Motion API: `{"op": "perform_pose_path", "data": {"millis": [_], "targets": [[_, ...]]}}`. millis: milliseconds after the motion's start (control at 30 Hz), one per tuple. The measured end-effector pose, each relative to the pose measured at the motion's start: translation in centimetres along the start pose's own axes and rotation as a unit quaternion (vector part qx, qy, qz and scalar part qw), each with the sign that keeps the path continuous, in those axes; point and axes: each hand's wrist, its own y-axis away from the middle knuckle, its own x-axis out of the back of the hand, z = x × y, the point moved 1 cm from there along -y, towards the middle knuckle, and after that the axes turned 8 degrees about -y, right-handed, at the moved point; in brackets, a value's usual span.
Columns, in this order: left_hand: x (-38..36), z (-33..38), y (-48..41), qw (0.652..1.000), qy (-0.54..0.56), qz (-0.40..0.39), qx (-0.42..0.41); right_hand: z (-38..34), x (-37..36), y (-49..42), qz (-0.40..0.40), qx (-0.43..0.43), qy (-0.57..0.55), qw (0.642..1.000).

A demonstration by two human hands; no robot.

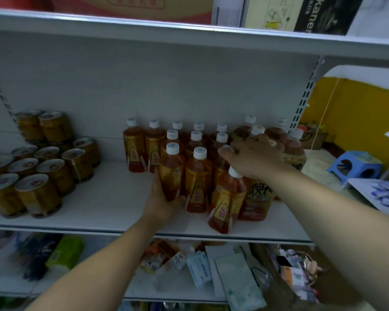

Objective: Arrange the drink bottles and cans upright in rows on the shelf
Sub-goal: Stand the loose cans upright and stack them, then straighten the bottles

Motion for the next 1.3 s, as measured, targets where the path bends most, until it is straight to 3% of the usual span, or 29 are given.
{"op": "perform_pose_path", "data": {"millis": [167,267,367,533,700,867,1033,1300], "targets": [[-1.6,1.0,0.1,0.998,-0.006,0.055,0.024,1.1,0.0,0.4,-0.041,0.048,0.034,0.997],[-2.5,1.2,0.0,0.995,-0.006,0.091,0.032,1.4,-1.3,0.8,-0.015,0.073,0.105,0.992],[-3.0,1.2,0.0,0.992,-0.02,0.119,0.043,1.6,-2.1,1.1,-0.004,0.075,0.086,0.993],[-2.6,0.8,0.2,0.993,-0.035,0.103,0.038,1.9,-2.1,0.9,-0.006,0.077,0.07,0.995],[-3.0,1.5,0.2,0.992,-0.041,0.105,0.057,2.0,-2.8,1.0,0.042,0.085,0.04,0.995],[-1.2,0.6,0.2,0.996,-0.059,0.048,0.036,1.7,-3.0,1.2,0.046,0.077,0.026,0.996],[-0.6,1.7,-0.2,0.991,-0.094,0.063,0.069,0.9,-2.1,1.5,0.009,0.053,0.007,0.999],[6.3,4.3,-1.2,0.982,-0.166,-0.074,0.043,-3.1,0.9,1.4,-0.096,-0.025,0.05,0.994]]}}
